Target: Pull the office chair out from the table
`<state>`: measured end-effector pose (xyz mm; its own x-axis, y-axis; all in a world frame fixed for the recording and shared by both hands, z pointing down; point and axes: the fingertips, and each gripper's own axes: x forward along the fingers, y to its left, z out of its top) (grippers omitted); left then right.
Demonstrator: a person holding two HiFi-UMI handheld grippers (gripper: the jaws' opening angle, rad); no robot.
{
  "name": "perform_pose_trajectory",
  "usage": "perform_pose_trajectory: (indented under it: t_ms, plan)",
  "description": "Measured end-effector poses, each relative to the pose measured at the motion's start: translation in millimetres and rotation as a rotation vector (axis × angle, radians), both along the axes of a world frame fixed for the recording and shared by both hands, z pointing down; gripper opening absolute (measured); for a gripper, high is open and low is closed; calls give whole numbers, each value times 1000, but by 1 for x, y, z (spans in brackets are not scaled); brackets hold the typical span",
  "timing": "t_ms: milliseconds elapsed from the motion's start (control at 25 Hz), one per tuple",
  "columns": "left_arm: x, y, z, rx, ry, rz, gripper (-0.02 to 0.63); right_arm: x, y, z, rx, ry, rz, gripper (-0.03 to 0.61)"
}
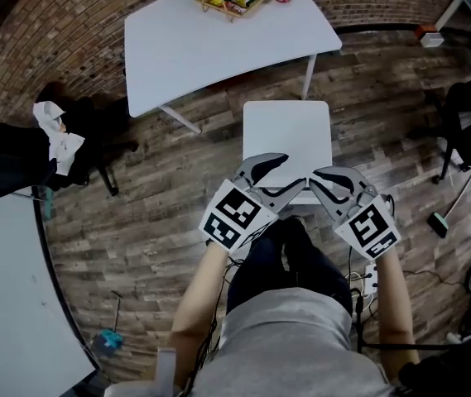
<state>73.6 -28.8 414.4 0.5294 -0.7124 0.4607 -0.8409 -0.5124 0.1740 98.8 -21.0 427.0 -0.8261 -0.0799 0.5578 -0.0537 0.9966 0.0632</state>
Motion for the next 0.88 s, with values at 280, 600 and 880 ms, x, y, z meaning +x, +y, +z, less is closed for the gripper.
perform_pose_trajectory:
  t_ms: [280, 600, 880]
  plan:
    - [-37, -15, -71, 265, 76, -290, 63, -13, -40, -63, 13, -295, 315, 26]
    - [-66, -8, -84, 346, 59, -559, 31, -22, -43, -90, 6, -475, 526, 25]
    - [-75, -9, -83, 358, 33, -613, 28, -33, -46, -89, -33, -490, 556, 17]
